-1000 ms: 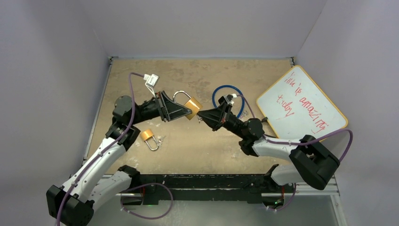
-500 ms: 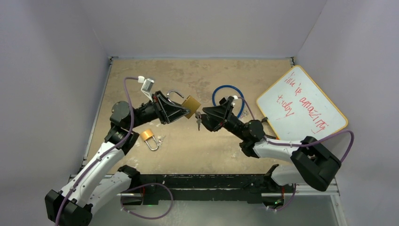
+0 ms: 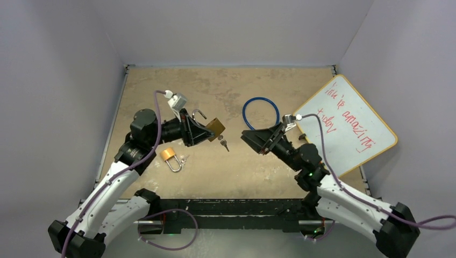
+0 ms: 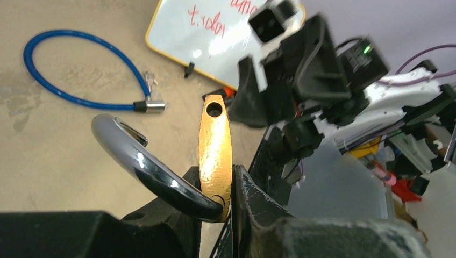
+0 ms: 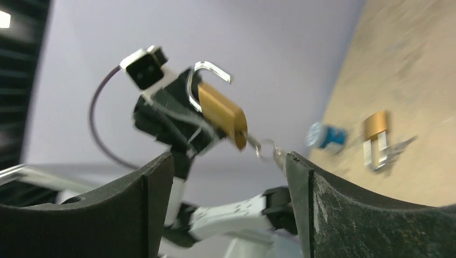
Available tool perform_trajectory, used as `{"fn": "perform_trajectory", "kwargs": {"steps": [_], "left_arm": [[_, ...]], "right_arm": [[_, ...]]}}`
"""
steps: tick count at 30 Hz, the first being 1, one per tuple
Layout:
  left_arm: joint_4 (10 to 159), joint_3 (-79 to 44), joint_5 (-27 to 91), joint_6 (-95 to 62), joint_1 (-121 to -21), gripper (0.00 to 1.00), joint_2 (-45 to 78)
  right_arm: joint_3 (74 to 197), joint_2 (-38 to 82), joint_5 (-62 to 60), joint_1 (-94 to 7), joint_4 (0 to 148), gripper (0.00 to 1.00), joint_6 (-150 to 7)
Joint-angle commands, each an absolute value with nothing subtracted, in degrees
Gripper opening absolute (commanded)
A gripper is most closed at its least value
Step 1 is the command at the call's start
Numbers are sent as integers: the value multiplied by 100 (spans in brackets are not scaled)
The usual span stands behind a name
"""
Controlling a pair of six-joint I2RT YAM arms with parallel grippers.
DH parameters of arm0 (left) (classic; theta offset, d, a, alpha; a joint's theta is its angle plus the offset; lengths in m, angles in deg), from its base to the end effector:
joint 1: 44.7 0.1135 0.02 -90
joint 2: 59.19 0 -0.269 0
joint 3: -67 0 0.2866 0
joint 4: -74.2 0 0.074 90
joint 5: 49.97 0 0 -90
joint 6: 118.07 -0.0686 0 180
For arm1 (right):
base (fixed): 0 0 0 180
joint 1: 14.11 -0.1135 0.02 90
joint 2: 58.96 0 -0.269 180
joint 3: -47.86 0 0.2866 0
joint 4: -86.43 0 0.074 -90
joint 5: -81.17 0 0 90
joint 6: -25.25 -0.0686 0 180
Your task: Unlock with the key
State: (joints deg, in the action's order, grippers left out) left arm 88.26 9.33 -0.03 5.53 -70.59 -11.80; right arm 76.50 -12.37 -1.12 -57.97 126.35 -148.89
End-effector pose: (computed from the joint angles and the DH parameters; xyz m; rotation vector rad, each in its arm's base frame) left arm 0.2021 -0.1472 0.3543 0.4669 1.7440 -1.3344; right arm 0.1663 0.1726 0.2737 0.3660 1.4216 1.9885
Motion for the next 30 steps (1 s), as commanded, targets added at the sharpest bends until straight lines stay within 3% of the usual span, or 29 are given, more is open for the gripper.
{"fn": "perform_trajectory", "kwargs": {"steps": [1,5,8,16,20,30], "left_arm": [[9098,609,-608,-529,-7033,0,-1179],[9818,432,-1955,-1347,-7035,0,-892],[10061,384,-2390,-1721,-7034,0,-842],[9876,513,-2634,-1684,-7036,0,-854],[9909,547,-2790,-1690,-7033,0,-874],[9985,656,-3001,-1790,-7035,0,-969]], "right_arm": [[8970,-1818,-1109,-5776,9124,77,-12333],[10725,-1026,-547,-5776,7608,80,-10836],[11712,-128,626,-5793,7120,79,-10056],[12310,985,1659,-6283,7667,76,-9123],[12355,1241,1727,-6421,7876,69,-8990],[11944,1418,1763,-6438,8997,38,-9338]]}}
